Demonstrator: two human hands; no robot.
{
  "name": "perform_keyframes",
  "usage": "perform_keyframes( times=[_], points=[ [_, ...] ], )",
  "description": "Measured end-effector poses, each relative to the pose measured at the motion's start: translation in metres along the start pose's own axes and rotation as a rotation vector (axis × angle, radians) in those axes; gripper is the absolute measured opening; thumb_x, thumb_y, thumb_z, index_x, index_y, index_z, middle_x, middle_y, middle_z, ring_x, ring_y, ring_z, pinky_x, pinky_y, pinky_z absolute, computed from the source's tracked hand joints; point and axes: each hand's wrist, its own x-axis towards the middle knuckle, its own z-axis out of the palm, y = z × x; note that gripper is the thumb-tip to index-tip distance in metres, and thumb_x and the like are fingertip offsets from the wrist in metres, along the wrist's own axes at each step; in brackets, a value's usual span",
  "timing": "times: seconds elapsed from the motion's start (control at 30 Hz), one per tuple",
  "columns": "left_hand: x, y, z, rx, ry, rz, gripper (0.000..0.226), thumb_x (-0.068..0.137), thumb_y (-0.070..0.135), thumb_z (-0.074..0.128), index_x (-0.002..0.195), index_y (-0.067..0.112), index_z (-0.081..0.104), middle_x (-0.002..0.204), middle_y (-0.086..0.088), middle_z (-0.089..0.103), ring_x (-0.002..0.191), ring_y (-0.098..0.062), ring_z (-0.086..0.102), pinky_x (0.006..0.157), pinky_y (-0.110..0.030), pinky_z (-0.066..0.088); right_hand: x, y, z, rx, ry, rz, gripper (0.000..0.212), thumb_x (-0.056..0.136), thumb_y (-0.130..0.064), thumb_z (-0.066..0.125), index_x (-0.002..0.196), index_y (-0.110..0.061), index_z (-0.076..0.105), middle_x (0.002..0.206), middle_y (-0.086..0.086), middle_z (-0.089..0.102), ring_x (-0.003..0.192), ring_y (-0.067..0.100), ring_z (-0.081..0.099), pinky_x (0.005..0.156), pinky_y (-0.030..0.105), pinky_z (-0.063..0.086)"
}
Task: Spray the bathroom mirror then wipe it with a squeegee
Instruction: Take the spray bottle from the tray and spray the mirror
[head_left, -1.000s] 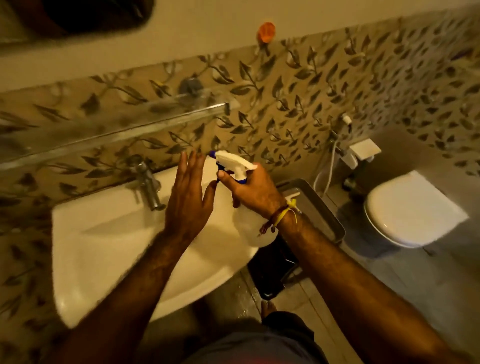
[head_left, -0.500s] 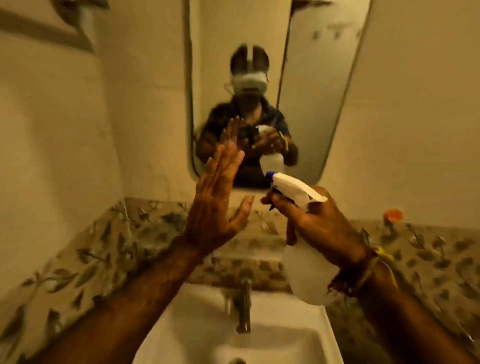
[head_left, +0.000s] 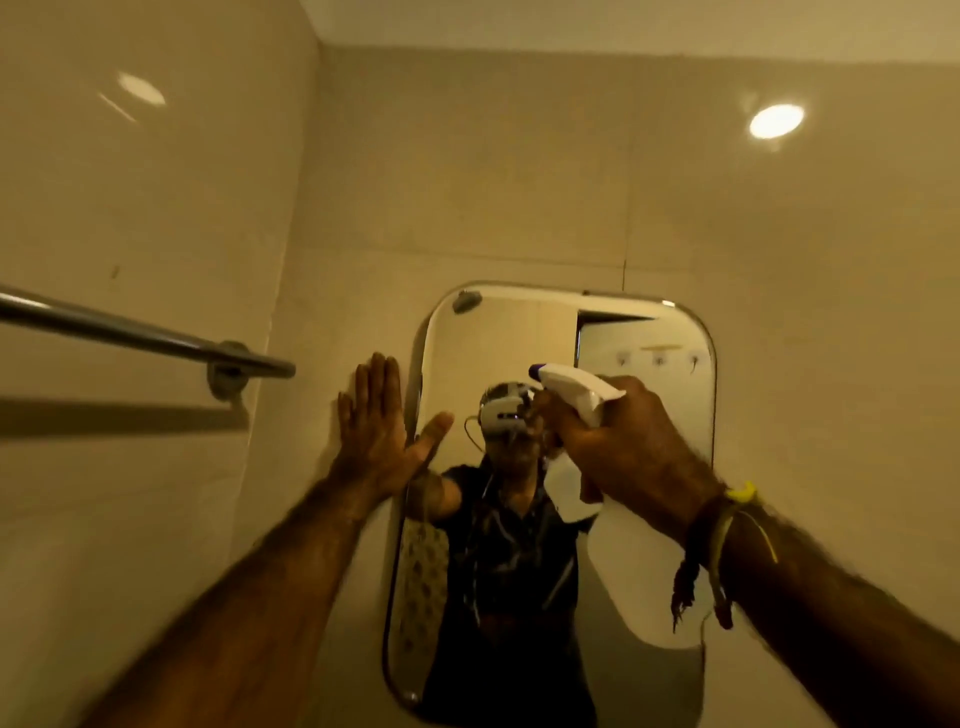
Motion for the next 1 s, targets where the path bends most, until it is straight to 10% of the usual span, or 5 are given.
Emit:
perform_keyframes(
  times=[0.3,0.47,0.63,1.0],
  points=[
    [0.009,-0.004,0.007,0.050,-0.093,-0.082,0.098,0.071,0.093,0.003,0.135,0.040,-0.049,0.143,0.018,-0.056,0.130,-0.006,-0.053,0.117,-0.045,-0.024,0.031,-0.004,-0.004,-0.039,0.080,0.061,0.049,0.089,-0.035,0.065,0.128,-0.007,0.055,0.106,0.014,0.068,0.090,0.027,0.068,0.072,0.036,0.060],
    [0.007,0.008,-0.007,0.051,-0.197,-0.161,0.104,0.069,0.098,0.009,0.136,0.040,-0.046,0.142,0.016,-0.055,0.138,-0.017,-0.045,0.120,-0.053,-0.017,0.031,0.001,-0.027,-0.019,0.148,0.113,0.043,0.091,-0.032,0.065,0.126,-0.009,0.056,0.080,0.003,0.064,0.052,0.008,0.059,0.038,0.014,0.045],
    [0.003,0.023,-0.014,0.069,-0.232,-0.228,0.118,0.066,0.100,0.023,0.145,0.036,-0.038,0.154,0.013,-0.041,0.148,-0.035,-0.028,0.118,-0.064,-0.002,0.028,0.012,-0.057,0.039,0.260,0.147,0.030,0.092,-0.028,0.064,0.119,-0.015,0.062,0.072,-0.005,0.062,0.042,0.005,0.060,0.034,0.011,0.041],
    [-0.024,0.013,0.034,0.063,-0.003,-0.006,0.121,0.067,0.096,0.003,0.155,0.015,-0.021,0.164,0.001,-0.024,0.152,-0.019,-0.021,0.123,-0.050,-0.011,0.025,0.055,-0.092,-0.007,0.464,0.318,0.046,0.088,-0.039,0.065,0.129,-0.020,0.057,0.096,0.011,0.071,0.081,0.027,0.070,0.074,0.044,0.061]
  ],
)
